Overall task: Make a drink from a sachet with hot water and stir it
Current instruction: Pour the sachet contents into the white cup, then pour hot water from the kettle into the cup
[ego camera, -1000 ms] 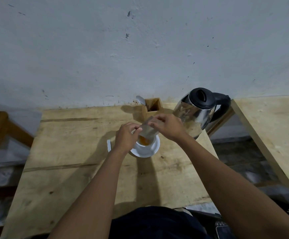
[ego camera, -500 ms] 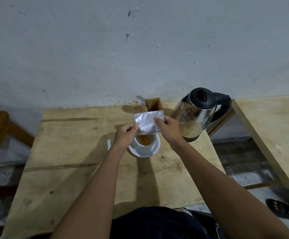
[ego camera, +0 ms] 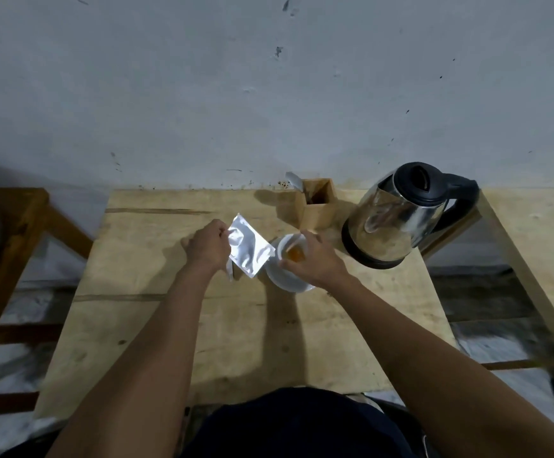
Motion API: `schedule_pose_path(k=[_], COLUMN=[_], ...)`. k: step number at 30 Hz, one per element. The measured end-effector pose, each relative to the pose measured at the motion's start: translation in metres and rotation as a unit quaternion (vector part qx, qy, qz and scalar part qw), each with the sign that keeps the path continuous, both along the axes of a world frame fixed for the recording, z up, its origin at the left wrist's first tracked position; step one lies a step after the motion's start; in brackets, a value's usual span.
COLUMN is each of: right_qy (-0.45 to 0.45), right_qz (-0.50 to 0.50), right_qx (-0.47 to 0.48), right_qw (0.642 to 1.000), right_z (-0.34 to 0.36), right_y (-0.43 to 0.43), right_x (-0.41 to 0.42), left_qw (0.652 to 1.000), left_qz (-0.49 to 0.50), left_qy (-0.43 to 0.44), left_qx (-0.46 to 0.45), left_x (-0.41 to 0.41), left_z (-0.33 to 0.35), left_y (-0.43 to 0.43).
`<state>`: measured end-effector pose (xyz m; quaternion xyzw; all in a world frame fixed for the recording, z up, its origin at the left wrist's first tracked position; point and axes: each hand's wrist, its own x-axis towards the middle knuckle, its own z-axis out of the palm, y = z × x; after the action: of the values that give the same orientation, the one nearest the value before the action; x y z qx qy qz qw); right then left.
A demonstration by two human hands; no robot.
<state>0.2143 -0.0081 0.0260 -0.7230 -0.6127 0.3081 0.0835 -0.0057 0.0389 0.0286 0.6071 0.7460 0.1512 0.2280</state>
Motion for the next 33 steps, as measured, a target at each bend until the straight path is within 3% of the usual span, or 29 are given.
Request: schedule_pose_path(k=[5,10,13,16,19,26,33], right_qy=[-0.026,-0.037,-0.039,-0.037,-0.037,-0.031,-0.030], right_qz=[0.000,0.001,0.004,0.004,0.005,0.006,0.014], right_qx=[-0.014,-0.017,-0.011,-0.001,0.002,0.008,-0.004], right_qw=[1.000,0.999,0.999,0.999,0.999,0.999,0.999], right_z=[0.002,-0.003,-0.004,-0.004,-0.004,-0.006,-0.008], right_y=[0.005,0.008,0.007,0.006,0.005,0.004,0.007], right_x=[-0.006,-0.006,-0.004,-0.004,-0.004,-0.004,-0.002], left_qw=[0.990,0.988,0.991,0.993,0.987,0.989,0.985], left_qz=[-0.049,-0.038,-0.035,-0.093,-0.132,-0.137,-0.155], left_qy=[0.119,0.147,0.127,0.068,0.067,0.041,0.004], left_qx=[-0.064,-0.016,0.022,-0.017,-0.054,-0.033,-0.075], left_x=[-0.019,-0.015,-0.002,0.011,0.015,0.002,-0.009], left_z=[-0.010,-0.030,-0.040,-0.061,-0.082,-0.091,-0.089], left_y=[0.005,0.001,-0.018,-0.046,-0.064,-0.059,-0.046])
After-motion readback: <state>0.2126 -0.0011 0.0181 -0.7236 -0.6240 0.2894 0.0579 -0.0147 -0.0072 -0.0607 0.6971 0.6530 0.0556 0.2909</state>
